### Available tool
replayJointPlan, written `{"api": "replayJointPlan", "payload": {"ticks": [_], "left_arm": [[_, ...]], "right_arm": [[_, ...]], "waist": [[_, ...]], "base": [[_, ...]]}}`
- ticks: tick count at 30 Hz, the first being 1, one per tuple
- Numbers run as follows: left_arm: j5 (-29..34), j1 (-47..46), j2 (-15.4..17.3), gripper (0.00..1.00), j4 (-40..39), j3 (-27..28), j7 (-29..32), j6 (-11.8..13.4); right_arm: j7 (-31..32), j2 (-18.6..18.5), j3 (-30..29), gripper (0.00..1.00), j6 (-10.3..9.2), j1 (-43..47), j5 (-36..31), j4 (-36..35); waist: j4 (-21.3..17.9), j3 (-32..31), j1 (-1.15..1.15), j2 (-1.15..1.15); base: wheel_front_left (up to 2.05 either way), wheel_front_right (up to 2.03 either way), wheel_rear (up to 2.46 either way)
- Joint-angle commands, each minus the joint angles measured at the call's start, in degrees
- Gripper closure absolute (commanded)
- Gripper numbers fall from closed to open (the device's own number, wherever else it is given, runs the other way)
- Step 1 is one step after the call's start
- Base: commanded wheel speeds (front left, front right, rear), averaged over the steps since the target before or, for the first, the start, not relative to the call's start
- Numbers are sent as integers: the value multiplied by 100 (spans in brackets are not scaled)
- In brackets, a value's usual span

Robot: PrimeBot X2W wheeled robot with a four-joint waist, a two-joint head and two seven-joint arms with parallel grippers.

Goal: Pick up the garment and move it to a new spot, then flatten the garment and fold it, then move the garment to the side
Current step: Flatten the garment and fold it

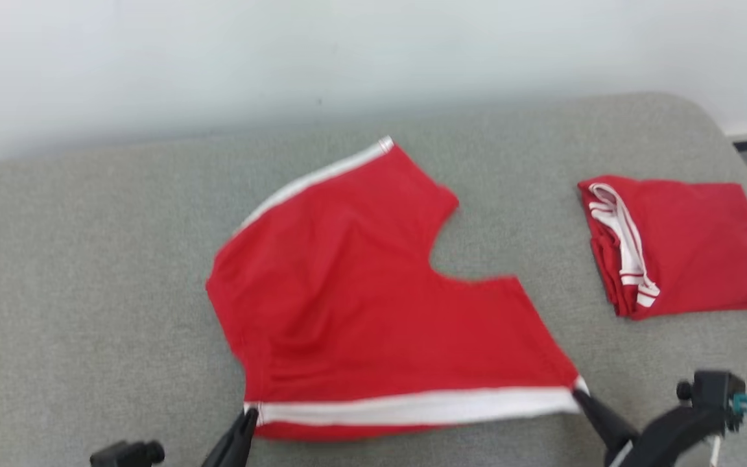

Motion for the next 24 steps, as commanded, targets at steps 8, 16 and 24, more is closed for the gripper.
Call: {"api": "replayJointPlan", "payload": {"ticks": [8, 16, 24], "left_arm": [[-147, 883, 372, 100, -534, -161, 570, 263], [-367, 1072, 364, 100, -1149, -133, 848, 530], [-593, 236, 155, 100, -1329, -49, 1156, 604]], "right_arm": [[1913, 355, -827, 100, -16, 1380, -1186, -1340], [3020, 802, -1521, 100, -16, 1425, -2021, -2700], [3159, 445, -1227, 100, -16, -278, -2540, -2294]], "waist": [[71, -510, 2, 2], [221, -489, 2, 2], [487, -100, 2, 2]], "base": [[0, 0, 0], [0, 0, 0], [0, 0, 0]]}}
